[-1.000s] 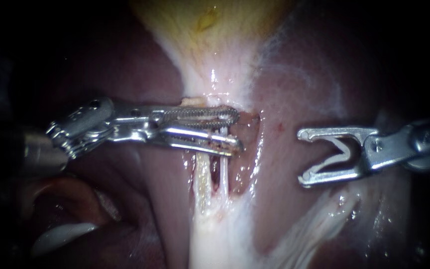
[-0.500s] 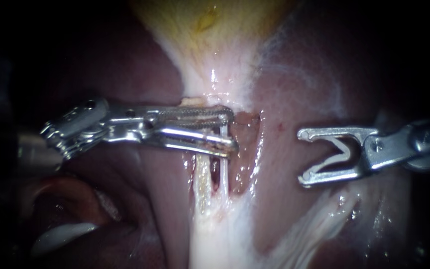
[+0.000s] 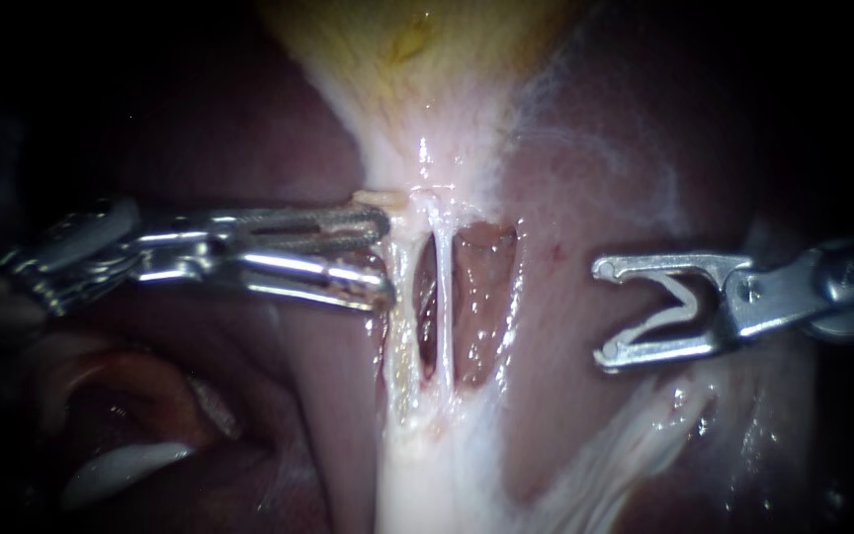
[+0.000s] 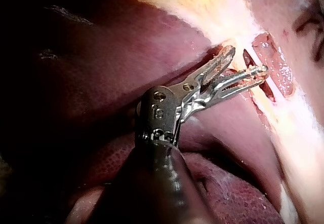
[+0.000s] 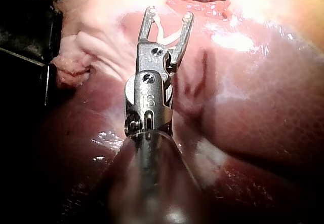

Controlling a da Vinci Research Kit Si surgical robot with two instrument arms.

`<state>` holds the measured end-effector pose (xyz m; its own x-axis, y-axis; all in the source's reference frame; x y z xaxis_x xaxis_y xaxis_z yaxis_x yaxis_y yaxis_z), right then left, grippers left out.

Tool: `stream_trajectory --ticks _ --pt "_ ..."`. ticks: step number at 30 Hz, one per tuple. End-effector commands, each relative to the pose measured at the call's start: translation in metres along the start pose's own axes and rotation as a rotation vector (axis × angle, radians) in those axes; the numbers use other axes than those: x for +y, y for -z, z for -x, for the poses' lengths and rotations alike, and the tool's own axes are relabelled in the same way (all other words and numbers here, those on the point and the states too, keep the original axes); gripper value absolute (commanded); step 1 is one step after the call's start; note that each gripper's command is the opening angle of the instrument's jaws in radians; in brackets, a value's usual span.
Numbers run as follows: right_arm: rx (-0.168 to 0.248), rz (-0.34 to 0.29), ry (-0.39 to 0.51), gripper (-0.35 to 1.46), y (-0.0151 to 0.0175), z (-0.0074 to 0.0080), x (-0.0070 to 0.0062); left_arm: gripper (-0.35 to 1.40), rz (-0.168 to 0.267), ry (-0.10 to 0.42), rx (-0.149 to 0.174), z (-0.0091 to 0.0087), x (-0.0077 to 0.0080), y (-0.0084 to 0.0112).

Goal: Grabbing gallbladder

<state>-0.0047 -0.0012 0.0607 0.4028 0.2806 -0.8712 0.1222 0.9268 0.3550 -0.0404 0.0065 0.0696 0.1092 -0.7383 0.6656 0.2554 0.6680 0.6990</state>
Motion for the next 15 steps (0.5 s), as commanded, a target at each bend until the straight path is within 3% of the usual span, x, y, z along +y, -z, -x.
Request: stream_trajectory --ticks 1,8,15 --pt "0.0 0.0 0.0 0.39 0.0 0.0 0.0 0.52 0.0 0.0 -0.002 0.0 0.0001 0.0003" --pt "0.0 0.0 0.0 0.39 0.0 0.0 0.0 0.67 0.021 0.013 -0.008 0.0004 0.0015 0.0015" --pt "0.0 0.0 0.0 0.39 0.0 0.0 0.0 0.74 0.031 -0.01 -0.009 0.0003 0.0026 0.0015"
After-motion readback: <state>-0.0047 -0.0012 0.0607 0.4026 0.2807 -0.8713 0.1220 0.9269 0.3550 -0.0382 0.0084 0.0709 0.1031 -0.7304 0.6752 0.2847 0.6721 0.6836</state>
